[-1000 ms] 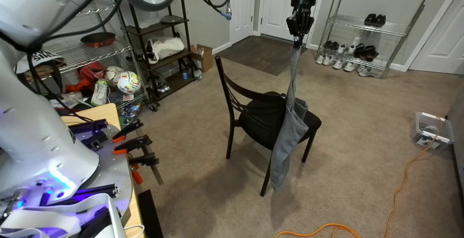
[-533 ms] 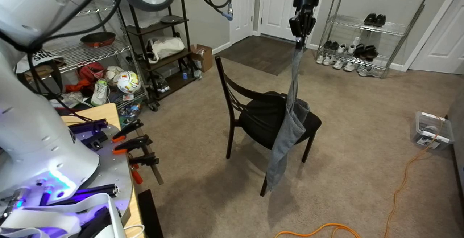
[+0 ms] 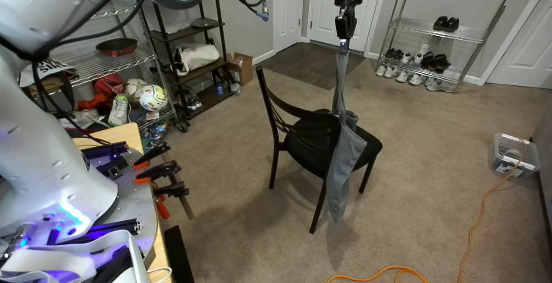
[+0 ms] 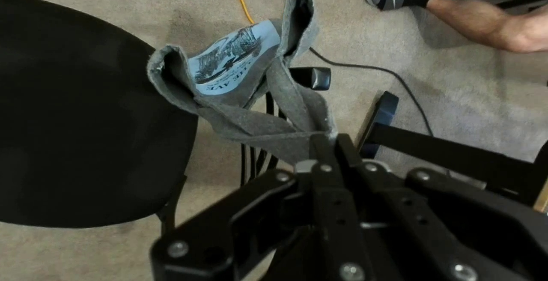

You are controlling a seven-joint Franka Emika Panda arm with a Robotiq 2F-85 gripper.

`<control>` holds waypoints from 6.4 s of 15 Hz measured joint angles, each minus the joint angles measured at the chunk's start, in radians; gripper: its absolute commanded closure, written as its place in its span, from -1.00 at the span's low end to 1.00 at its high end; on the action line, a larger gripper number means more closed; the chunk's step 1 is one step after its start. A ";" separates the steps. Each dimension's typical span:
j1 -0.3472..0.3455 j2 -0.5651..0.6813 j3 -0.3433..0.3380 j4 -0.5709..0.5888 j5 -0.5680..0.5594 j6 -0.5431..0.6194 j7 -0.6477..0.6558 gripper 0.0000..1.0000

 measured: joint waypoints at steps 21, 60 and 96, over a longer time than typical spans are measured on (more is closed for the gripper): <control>0.048 -0.015 0.011 -0.009 -0.048 0.006 -0.030 0.97; -0.070 -0.032 0.101 -0.053 -0.007 0.003 -0.044 0.97; -0.063 -0.435 0.148 -0.827 -0.011 0.297 -0.107 0.88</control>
